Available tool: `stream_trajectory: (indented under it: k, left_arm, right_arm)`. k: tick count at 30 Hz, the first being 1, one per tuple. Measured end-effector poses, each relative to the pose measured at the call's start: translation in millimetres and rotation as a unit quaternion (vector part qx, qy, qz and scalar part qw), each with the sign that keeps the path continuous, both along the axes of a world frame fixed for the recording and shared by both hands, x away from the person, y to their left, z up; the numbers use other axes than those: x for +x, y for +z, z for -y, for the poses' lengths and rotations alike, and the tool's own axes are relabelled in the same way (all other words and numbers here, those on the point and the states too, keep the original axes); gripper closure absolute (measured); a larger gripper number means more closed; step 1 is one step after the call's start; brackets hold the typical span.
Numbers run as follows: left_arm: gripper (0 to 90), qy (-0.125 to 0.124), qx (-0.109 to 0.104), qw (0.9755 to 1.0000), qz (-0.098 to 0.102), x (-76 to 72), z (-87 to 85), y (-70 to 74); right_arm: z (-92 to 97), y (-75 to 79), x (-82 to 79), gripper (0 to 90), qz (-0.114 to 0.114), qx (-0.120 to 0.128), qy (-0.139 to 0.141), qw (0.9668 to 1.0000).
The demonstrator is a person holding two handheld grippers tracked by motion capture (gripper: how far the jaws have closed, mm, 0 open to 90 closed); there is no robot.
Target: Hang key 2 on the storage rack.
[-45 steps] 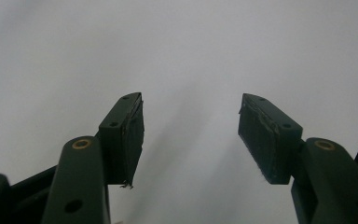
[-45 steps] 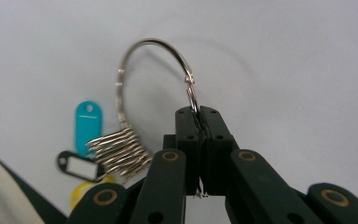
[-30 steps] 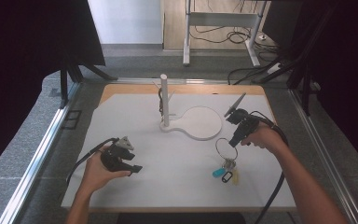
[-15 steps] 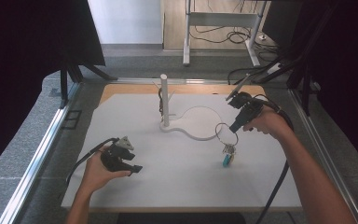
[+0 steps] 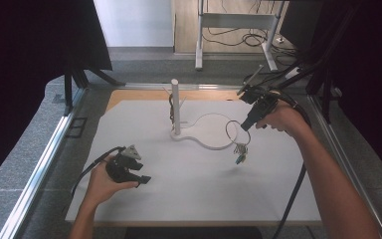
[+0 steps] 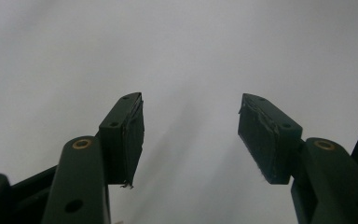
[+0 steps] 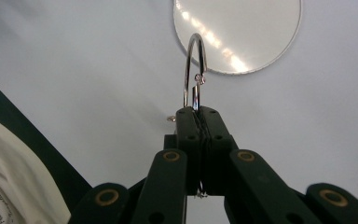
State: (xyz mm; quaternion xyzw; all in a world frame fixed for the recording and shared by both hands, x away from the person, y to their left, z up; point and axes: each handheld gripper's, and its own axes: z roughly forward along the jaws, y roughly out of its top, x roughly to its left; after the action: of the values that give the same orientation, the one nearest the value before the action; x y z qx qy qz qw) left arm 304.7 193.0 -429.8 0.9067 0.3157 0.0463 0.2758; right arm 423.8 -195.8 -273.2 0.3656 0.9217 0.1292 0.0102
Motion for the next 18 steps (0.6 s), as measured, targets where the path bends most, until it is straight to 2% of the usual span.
stream_trajectory:
  k: [18]
  left_arm:
    - [41.4, 0.002, -0.001, 1.0, 0.0, -0.3, -0.3, -0.5]
  right_arm:
    - [-9.4, 13.8, 15.1, 87.9, 0.018, 0.033, -0.005, 0.9993]
